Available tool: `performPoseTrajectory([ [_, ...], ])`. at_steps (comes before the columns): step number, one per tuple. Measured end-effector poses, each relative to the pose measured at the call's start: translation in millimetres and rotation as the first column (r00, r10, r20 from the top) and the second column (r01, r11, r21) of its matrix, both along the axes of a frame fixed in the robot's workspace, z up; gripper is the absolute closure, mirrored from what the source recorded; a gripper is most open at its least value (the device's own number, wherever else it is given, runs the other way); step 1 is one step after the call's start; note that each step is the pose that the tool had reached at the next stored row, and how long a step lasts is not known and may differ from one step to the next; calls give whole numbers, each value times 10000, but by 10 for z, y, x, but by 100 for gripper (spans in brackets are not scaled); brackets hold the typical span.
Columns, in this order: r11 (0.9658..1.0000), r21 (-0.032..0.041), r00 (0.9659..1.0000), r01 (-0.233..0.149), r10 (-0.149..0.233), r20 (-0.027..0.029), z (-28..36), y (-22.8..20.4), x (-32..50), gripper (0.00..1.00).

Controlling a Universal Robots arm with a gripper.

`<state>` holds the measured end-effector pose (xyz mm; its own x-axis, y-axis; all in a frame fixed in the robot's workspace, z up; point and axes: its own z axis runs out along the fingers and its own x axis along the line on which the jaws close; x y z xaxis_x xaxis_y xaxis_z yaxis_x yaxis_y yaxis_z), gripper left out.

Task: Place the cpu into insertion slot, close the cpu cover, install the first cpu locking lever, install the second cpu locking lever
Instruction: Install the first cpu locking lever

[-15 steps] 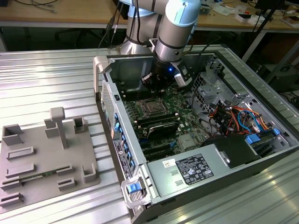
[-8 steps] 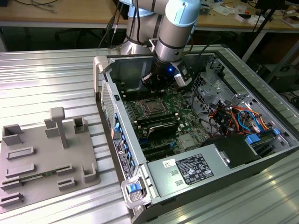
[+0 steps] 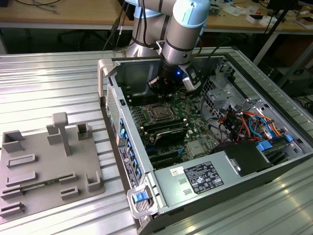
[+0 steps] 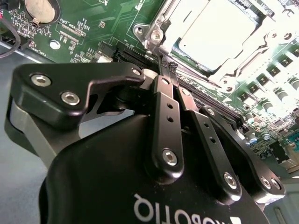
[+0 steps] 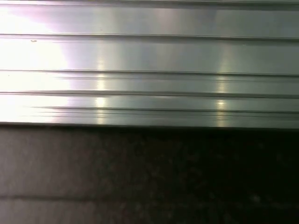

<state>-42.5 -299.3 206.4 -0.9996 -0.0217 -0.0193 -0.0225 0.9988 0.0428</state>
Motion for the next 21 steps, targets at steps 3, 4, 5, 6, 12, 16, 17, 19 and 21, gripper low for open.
performPoseTrajectory([
  [3,10000,-13,10000,-2,2,-1,7,0,0,89],
  [4,10000,-14,10000,-1,1,1,7,0,0,89],
  [5,10000,-15,10000,-1,1,1,8,0,0,89],
  [6,10000,-17,10000,0,0,0,9,-2,0,89],
  [12,10000,-18,10000,1,-1,-1,8,-27,0,89],
  [16,10000,-18,10000,-1,1,-1,-6,-28,10,89],
  [17,10000,-19,10000,-2,2,-1,-11,-28,14,89],
  [19,10000,-25,10000,-1,1,-5,-19,-30,20,89],
  [21,10000,-25,10000,0,0,-4,-28,-30,23,89],
])
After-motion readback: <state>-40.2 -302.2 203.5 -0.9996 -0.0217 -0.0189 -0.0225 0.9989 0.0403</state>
